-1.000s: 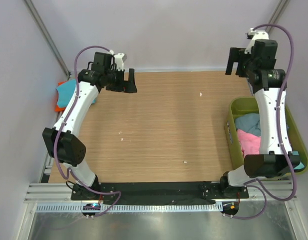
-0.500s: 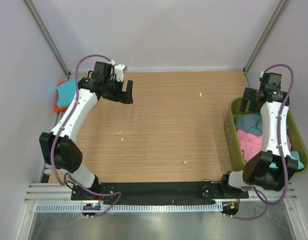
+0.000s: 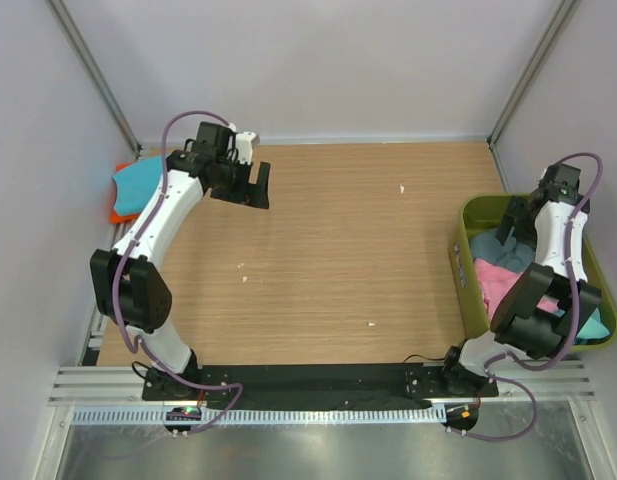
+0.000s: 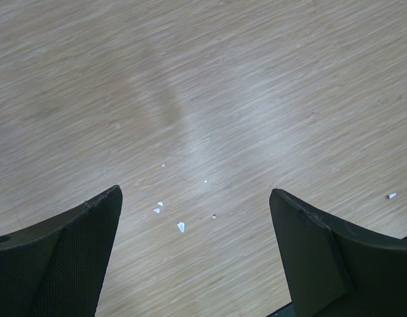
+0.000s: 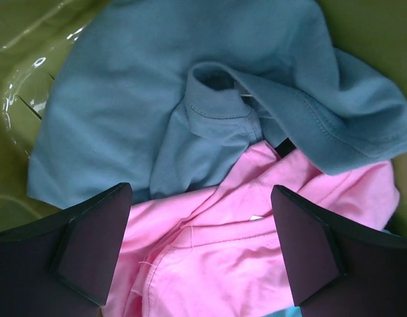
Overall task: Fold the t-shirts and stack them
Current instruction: Grab the tshirt from the pile
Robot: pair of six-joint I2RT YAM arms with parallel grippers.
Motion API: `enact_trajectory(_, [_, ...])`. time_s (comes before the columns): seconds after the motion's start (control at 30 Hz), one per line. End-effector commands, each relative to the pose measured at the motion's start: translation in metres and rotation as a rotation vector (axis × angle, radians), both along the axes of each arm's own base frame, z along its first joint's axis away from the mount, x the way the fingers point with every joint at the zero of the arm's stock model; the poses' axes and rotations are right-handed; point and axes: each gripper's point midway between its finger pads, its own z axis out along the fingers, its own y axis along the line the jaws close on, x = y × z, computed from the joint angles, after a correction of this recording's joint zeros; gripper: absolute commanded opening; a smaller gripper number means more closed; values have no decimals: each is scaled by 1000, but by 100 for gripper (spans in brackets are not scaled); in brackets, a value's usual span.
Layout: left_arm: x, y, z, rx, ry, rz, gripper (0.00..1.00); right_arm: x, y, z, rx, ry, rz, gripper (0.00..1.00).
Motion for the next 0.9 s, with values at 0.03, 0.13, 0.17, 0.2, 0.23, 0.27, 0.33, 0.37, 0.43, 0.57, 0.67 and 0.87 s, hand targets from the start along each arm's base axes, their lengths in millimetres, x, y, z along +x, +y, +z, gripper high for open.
enact_trajectory(0.03, [10,-6,13,-17,-27,-13,93,12,-6,-8,-1,-37,15,92])
enact_trajectory(0.13, [13,-6,13,-12,-29,-20,93,14,-7,-19,18,-18,16,90])
enact_trajectory(0.17, [13,-6,12,-9,-29,-19,93,17,-9,-20,19,-21,21,88])
enact_trajectory(0.2, [14,-5,12,-5,-29,-16,93,19,-10,-24,21,-15,20,88])
enact_trajectory(0.23, [14,-6,10,-1,-27,-19,93,20,-11,-25,20,-15,18,87])
enact_trajectory(0.27, [14,-4,9,4,-26,-18,93,21,-14,-29,23,-6,12,87])
enact_trajectory(0.33, [13,-3,8,12,-25,-18,93,23,-17,-30,20,-4,13,87])
enact_trajectory(0.37, [13,-2,7,17,-25,-18,93,26,-20,-31,14,-10,13,87])
enact_trajectory(0.43, [11,0,4,29,-21,-15,93,27,-23,-35,14,3,12,86])
enact_trajectory(0.57, [7,4,0,40,-13,-13,93,36,-27,-40,17,-7,21,74])
enact_trajectory(0.67, [6,3,-1,41,-15,-14,93,42,-23,-37,43,-26,51,39])
enact_trajectory(0.87, [5,4,-3,39,-15,-6,93,51,-20,5,28,-125,64,1])
